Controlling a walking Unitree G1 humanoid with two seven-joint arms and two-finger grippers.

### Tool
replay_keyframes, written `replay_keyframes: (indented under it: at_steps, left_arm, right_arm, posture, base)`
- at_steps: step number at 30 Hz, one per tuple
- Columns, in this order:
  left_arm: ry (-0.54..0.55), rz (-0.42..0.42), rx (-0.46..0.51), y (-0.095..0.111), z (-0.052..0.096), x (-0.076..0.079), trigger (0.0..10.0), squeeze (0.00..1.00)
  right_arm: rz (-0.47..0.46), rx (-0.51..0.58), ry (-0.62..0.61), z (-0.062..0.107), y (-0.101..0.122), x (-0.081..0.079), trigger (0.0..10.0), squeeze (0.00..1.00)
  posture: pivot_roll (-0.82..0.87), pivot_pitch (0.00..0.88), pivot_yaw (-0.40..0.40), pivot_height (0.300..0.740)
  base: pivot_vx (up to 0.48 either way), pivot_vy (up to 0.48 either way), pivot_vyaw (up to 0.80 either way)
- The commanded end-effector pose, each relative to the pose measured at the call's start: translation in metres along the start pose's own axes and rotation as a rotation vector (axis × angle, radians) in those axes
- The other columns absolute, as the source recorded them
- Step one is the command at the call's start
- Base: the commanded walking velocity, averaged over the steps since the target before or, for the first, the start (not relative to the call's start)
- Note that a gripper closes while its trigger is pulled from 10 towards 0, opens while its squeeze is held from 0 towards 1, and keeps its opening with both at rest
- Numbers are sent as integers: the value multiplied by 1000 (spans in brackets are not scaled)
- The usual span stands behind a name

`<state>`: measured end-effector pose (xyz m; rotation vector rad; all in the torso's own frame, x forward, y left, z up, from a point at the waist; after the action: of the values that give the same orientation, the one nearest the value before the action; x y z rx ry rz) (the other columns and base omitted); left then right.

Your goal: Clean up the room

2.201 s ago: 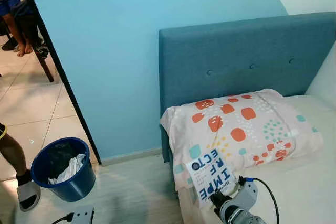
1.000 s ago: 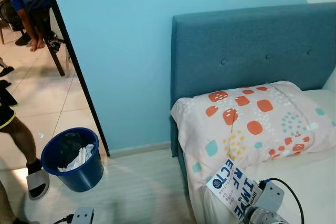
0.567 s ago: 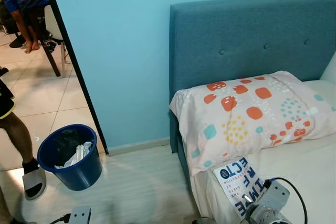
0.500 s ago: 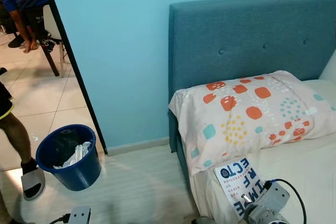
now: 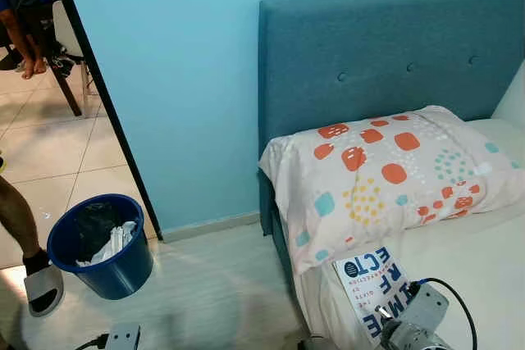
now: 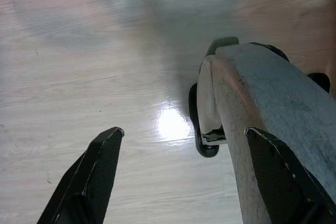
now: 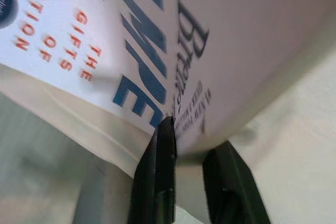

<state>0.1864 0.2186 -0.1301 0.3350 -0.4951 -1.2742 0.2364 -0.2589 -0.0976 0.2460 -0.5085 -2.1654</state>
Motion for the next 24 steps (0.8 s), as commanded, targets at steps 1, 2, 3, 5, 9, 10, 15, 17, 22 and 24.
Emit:
replay_keyframes:
  at_steps: [1, 2, 3, 5, 9, 10, 15, 17, 22, 24]
  left_arm:
    - [-10, -13, -46, -12, 1, 0, 10000, 0]
    - [-10, -13, -46, -12, 1, 0, 10000, 0]
    - [-10, -13, -46, -12, 1, 0, 10000, 0]
    - [-9, -14, -46, -11, 1, 0, 10000, 0]
    - [-9, -15, -44, -11, 1, 0, 10000, 0]
    - [-9, -15, -44, -11, 1, 0, 10000, 0]
    - [-10, -18, -44, -11, 1, 0, 10000, 0]
    - [-11, -18, -45, -11, 1, 0, 10000, 0]
    - [-17, -14, -49, -12, 1, 0, 10000, 0]
    - [-35, -6, -59, -13, 1, 2, 10000, 0]
  right_arm:
    - [36, -139, -11, -2, -41, 3, 10000, 592]
    - [38, -134, -15, -2, -39, 4, 10000, 796]
    - [36, -130, -19, -2, -38, 5, 10000, 1000]
    - [36, -124, -23, -2, -36, 6, 10000, 1000]
    - [46, -106, -25, -2, -30, 4, 10000, 1000]
    - [52, -100, -26, -2, -29, 3, 10000, 1000]
    - [91, -47, -20, 0, -11, -1, 10000, 1000]
    - [127, 4, -10, 1, 4, -5, 10000, 1000]
    - [150, 89, 171, 12, 35, -42, 10000, 973]
    - [171, 149, 287, 26, 65, -69, 10000, 925]
  posture:
    - [-130, 84, 29, 630]
    - [-129, 83, 29, 630]
    - [-128, 83, 29, 630]
    - [-128, 82, 29, 630]
    - [-129, 80, 31, 630]
    - [-129, 80, 31, 630]
    - [-131, 76, 31, 630]
    - [-132, 75, 31, 630]
    - [-135, 74, 33, 630]
    - [-137, 75, 34, 630]
  base:
    - [0, 0, 0]
    - [0, 0, 0]
    - [0, 0, 0]
    - [0, 0, 0]
    - [0, 0, 0]
    - [0, 0, 0]
    - [0, 0, 0]
    - [0, 0, 0]
    - [0, 0, 0]
    - [0, 0, 0]
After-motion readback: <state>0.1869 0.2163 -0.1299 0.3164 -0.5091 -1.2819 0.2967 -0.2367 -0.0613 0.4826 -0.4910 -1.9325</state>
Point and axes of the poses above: a point about 5 cm out from each wrist's last joint towards the gripper, its own z axis pointing back from the gripper into the wrist, its own y axis along the axis of the wrist's last joint, x = y × z, the point moved 5 cm from there along -z, pointing out of the wrist towards the gripper, and after that the axes turned 11 degrees about z, right-handed, at the moved point
